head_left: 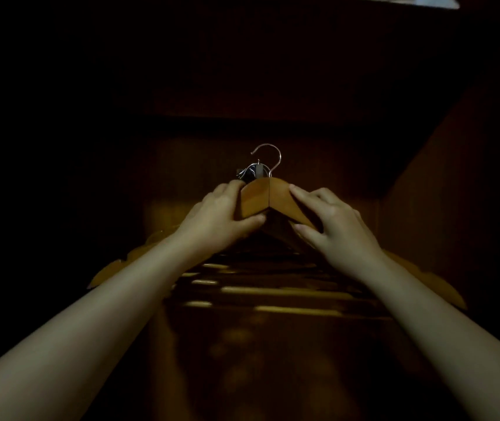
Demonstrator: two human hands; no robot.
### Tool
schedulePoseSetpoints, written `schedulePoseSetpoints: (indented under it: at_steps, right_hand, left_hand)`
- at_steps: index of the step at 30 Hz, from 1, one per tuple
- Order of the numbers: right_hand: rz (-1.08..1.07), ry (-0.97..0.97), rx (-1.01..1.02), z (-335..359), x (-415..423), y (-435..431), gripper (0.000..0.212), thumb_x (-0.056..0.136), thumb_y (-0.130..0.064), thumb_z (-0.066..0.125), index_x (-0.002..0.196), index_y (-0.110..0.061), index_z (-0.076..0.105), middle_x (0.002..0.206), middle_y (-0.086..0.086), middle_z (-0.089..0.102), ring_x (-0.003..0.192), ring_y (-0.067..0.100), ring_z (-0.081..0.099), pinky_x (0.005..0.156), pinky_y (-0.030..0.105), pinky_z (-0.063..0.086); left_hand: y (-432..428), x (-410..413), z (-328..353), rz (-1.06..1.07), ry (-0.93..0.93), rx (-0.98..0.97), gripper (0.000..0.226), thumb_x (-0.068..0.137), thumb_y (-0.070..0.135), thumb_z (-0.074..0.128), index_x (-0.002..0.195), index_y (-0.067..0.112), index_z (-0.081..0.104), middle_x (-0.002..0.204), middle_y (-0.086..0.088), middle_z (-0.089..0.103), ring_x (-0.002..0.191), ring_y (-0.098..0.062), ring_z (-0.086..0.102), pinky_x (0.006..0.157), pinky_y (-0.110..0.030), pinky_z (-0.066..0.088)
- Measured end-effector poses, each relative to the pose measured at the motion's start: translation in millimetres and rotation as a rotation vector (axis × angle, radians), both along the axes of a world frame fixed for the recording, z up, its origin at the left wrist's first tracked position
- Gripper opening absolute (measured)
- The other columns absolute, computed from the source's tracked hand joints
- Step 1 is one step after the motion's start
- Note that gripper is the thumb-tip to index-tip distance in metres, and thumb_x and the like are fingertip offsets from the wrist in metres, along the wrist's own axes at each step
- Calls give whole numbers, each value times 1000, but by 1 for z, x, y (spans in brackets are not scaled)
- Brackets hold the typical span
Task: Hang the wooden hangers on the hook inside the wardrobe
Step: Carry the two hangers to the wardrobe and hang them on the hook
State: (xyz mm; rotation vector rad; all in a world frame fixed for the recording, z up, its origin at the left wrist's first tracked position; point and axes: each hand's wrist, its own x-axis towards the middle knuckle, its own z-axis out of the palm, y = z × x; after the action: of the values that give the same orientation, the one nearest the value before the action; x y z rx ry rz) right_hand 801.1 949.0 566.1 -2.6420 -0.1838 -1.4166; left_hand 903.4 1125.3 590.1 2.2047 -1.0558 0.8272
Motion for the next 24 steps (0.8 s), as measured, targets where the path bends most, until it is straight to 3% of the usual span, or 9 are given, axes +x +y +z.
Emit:
schedulePoseSetpoints:
  at_steps: [3, 6, 10, 16, 21, 24]
  right_hand:
    - [-3, 33, -8, 1, 11, -4, 65, 89, -23, 58, 145, -31, 25, 125, -3, 47, 107, 18, 53, 89, 38, 49]
    - [11, 64, 15, 2, 23, -7, 65, 90, -21, 58, 146, -27, 26, 126, 1, 47, 113, 21, 51, 93, 39, 48]
    - [36, 102, 34, 2, 32, -10, 66, 90, -19, 58, 146, -25, 24, 128, 2, 45, 115, 20, 49, 95, 38, 47]
    - [41, 93, -8, -9, 38, -8, 66, 90, -19, 57, 146, -27, 23, 129, -1, 45, 115, 17, 49, 93, 34, 48]
    - [-22, 36, -56, -15, 38, -7, 64, 91, -21, 55, 146, -26, 24, 130, 0, 46, 111, 19, 53, 88, 35, 51]
    - [-109, -8, -108, -22, 39, -3, 63, 91, -23, 55, 146, -24, 24, 130, 1, 47, 102, 21, 59, 75, 31, 54]
  left_hand:
    - [16, 24, -2, 85, 80, 128, 79, 80, 38, 67, 145, 25, 24, 142, -5, 42, 121, -22, 47, 98, -40, 45]
    - [16, 32, -4, 26, 67, 235, 68, 88, 29, 60, 145, 28, 25, 139, -4, 47, 119, -20, 49, 98, -37, 44]
    - [14, 36, -6, 6, 78, 235, 62, 90, 24, 56, 144, 27, 26, 135, -3, 50, 117, -20, 51, 96, -36, 46]
    - [16, 44, -24, -12, 132, 204, 50, 92, 25, 54, 138, 26, 35, 106, 1, 59, 88, -14, 58, 72, -27, 48]
    - [14, 48, -35, 74, 46, 162, 52, 92, 29, 53, 140, 28, 32, 116, -2, 61, 99, -19, 58, 83, -36, 50]
    - [13, 49, -39, 138, 18, 163, 49, 93, 30, 51, 139, 26, 33, 120, -2, 59, 106, -20, 57, 84, -33, 45]
